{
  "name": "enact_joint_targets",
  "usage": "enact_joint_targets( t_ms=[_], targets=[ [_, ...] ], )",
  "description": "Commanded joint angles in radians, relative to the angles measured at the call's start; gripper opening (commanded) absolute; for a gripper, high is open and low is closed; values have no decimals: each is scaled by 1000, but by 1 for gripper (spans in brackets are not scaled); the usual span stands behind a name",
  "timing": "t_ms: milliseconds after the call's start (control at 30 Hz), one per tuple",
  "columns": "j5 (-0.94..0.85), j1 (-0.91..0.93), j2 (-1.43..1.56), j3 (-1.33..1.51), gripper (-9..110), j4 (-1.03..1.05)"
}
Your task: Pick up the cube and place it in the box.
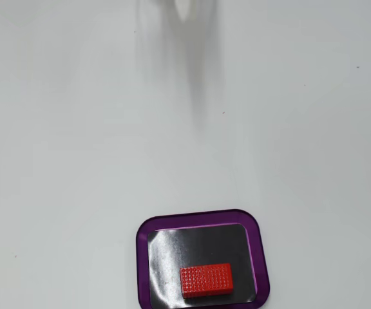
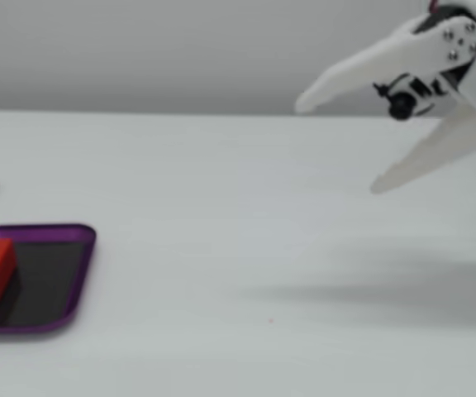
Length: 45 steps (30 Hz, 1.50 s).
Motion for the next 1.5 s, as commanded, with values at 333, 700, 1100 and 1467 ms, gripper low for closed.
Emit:
enact_joint_targets(
  t_ms=[333,700,1100,1467],
  targets=[
    [11,91,353,314,30,55],
    [9,91,354,462,-2,61],
    [2,91,354,462,0,61],
    [2,91,354,462,0,61]
  ],
)
